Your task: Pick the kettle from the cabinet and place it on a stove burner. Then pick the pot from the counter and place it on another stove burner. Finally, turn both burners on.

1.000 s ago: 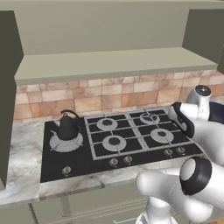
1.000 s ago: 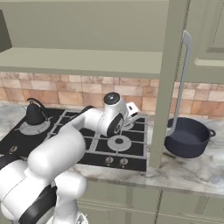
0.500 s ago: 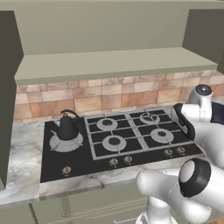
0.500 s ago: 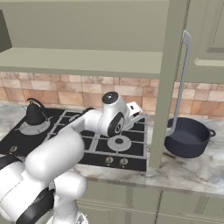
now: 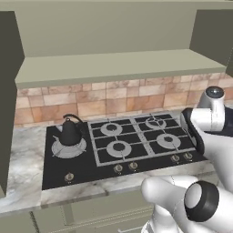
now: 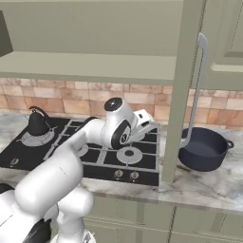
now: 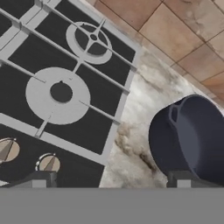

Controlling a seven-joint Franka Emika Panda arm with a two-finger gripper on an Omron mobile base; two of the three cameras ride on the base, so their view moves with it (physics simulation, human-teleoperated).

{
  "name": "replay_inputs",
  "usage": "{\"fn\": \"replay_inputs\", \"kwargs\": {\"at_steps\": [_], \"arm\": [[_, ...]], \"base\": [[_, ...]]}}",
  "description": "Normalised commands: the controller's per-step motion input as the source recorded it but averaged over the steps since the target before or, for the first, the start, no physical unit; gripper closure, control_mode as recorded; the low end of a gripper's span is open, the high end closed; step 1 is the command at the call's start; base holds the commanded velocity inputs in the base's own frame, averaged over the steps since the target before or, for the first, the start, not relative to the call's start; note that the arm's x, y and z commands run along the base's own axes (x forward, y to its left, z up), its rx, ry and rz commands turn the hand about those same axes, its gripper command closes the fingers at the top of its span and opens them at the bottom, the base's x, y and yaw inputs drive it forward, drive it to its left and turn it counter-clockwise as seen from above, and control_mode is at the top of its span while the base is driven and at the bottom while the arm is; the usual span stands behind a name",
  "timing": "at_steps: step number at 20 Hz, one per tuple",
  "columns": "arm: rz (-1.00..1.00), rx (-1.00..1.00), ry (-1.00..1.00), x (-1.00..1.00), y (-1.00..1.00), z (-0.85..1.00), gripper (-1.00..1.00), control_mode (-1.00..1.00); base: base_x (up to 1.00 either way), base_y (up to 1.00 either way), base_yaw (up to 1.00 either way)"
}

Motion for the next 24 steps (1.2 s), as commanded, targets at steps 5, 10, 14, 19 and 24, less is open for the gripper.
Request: {"fn": "replay_inputs", "kwargs": {"at_steps": [5,10,14,19,24], "arm": [[-0.05,-0.02,0.01,-0.09,-0.03,0.2,-1.0,-1.0],[-0.04,-0.02,0.04,-0.01,-0.1,0.08,-1.0,-1.0],[-0.01,0.0,0.01,0.0,-0.14,0.0,-1.0,-1.0],[0.0,0.0,0.0,0.0,-0.19,0.0,-1.0,-1.0],[0.0,0.0,0.01,0.0,-0.25,0.0,-1.0,-1.0]], "base": [[0.0,0.0,0.0],[0.0,0.0,0.0],[0.0,0.0,0.0],[0.0,0.0,0.0],[0.0,0.0,0.0]]}}
